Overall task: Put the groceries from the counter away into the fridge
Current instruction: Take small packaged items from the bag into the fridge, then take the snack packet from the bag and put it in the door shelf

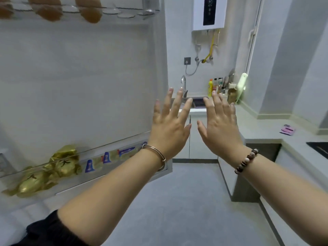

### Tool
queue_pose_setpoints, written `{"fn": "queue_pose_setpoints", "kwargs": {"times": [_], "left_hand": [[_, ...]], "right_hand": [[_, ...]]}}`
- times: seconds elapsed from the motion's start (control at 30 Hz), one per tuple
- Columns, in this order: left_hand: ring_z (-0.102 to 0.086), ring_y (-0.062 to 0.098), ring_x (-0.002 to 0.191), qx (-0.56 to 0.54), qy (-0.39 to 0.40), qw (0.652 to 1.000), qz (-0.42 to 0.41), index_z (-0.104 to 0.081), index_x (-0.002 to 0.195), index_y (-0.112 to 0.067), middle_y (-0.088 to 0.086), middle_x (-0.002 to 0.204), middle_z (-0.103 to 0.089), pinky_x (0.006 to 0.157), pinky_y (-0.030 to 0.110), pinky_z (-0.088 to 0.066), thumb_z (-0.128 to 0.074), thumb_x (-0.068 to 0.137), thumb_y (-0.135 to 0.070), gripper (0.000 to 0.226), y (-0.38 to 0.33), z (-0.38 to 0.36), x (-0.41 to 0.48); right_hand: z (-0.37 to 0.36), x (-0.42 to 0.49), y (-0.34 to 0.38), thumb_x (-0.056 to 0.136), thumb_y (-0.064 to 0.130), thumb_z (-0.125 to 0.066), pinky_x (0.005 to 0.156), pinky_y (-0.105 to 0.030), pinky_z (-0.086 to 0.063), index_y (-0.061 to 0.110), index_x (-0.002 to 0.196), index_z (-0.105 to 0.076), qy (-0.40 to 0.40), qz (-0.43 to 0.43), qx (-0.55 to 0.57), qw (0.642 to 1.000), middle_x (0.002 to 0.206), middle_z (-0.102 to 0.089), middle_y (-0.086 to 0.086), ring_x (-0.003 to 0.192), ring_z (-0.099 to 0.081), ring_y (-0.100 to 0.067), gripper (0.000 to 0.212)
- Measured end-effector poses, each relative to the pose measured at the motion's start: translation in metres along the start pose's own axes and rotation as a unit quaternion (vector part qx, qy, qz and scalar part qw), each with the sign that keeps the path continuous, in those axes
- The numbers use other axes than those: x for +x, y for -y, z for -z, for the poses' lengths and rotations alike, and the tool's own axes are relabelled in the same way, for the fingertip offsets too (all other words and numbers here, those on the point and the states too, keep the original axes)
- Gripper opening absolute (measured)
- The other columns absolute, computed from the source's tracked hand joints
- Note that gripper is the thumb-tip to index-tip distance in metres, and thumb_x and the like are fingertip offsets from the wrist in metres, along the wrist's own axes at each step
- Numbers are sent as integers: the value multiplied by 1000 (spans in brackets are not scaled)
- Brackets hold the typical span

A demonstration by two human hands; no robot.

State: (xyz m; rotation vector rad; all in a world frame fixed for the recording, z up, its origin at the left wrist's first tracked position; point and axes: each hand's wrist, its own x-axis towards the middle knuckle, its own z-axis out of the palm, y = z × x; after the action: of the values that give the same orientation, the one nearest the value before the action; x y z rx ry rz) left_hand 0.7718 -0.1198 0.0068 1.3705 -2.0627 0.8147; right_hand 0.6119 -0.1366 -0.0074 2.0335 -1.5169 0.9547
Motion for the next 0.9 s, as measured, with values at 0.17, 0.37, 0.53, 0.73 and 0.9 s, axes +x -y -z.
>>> {"fn": "queue_pose_setpoints", "kwargs": {"times": [0.17,0.37,0.53,0.73,0.9], "left_hand": [[18,26,144,-63,22,997,-46,-5,151,-27,5,159,10,111,53,12,-41,95,-41,67,-79,-28,40],[26,21,140,-145,47,984,-93,-3,151,-28,3,158,15,108,56,15,-40,96,-43,68,-203,-70,97],[32,19,136,-214,62,959,-176,8,148,-30,-1,154,24,109,53,17,-35,97,-43,68,-320,-95,131],[5,28,145,-285,11,921,-264,-11,148,-26,6,159,-4,110,60,-3,-36,91,-43,65,-461,-121,152],[-12,34,144,-345,30,885,-312,-27,145,-21,11,156,-20,108,62,-12,-45,87,-41,64,-559,-128,152]], "right_hand": [[21,-21,-83,91,36,-50,114,-50,-1,12,147,-23,16,-58,-51,997,155,-16,-13,144,-8,-29,66],[61,-59,-203,91,34,-50,113,-52,-4,8,145,-27,30,-136,-137,981,154,-19,-18,143,-13,-34,63],[99,-105,-306,90,34,-53,110,-58,-16,4,142,-34,43,-217,-205,953,151,-26,-21,141,-20,-36,62],[148,-173,-400,88,33,-57,110,-57,-20,4,139,-38,59,-311,-273,908,149,-30,-21,139,-25,-36,61],[180,-226,-454,89,35,-50,113,-54,-14,6,142,-34,80,-384,-310,866,153,-24,-18,143,-17,-32,62]]}}
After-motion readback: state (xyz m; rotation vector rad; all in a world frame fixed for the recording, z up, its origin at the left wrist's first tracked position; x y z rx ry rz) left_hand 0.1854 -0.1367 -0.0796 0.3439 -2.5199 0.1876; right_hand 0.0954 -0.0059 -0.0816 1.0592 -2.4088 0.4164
